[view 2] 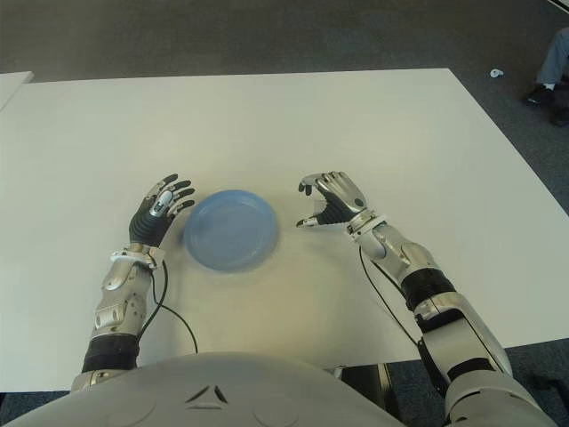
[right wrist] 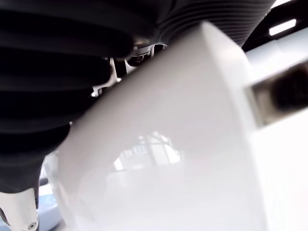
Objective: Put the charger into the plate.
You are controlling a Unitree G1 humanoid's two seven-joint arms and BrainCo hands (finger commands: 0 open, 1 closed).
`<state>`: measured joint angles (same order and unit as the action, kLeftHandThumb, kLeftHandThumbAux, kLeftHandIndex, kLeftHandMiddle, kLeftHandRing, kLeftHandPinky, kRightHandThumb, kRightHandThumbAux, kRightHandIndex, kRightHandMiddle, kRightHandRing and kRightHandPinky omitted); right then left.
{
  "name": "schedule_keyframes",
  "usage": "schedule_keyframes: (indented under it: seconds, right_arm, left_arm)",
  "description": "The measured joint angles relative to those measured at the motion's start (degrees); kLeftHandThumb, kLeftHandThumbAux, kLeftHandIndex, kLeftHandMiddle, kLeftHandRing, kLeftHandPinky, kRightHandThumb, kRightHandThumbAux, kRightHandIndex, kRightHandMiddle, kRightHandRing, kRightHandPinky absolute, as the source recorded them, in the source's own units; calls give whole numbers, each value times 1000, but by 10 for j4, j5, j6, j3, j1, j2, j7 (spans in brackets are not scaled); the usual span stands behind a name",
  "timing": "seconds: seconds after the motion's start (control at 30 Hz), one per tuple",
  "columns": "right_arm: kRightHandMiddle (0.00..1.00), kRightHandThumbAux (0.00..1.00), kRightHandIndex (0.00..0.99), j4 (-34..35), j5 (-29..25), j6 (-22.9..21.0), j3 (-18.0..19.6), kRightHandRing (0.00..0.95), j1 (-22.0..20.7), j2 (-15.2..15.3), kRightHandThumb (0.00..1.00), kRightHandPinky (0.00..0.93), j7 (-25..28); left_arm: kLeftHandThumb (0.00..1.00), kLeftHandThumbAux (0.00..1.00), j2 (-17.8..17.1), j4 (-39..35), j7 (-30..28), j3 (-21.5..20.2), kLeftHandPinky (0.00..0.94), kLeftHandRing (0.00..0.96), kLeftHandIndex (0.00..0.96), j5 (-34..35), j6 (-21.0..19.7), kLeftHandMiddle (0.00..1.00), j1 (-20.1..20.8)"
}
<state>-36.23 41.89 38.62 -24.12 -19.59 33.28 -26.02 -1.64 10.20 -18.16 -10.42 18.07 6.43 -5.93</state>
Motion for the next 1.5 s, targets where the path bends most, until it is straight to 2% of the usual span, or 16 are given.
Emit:
schedule_keyframes:
  seconds: [0.17,0.3,0.67,0.83,1.0,1.5]
  right_arm:
    - [527,682,388,4,-41,4,28,854,9,-6,850,863,22]
    - [525,683,388,31,-83,-11,60,851,18,-10,849,856,53]
    - [524,683,387,131,-149,-108,127,845,60,-45,849,854,122]
    - [526,682,388,159,-165,-138,152,846,69,-62,850,855,135]
    - [529,681,389,177,-175,-145,173,848,70,-75,850,857,135]
    - [538,679,394,191,-191,-162,199,857,71,-97,852,861,154]
  left_arm:
    - [4,584,0,0,0,0,298,279,182,0,0,265,0]
    - [13,583,-1,0,0,0,299,278,182,-1,0,264,0]
    - [21,594,-2,0,0,-2,313,291,197,4,-1,276,1]
    - [12,601,-3,0,0,-2,308,287,201,3,-1,274,1]
    - [11,604,-4,0,0,-2,310,288,200,3,-1,277,1]
    - [12,600,-8,3,0,-1,313,296,208,0,-1,284,1]
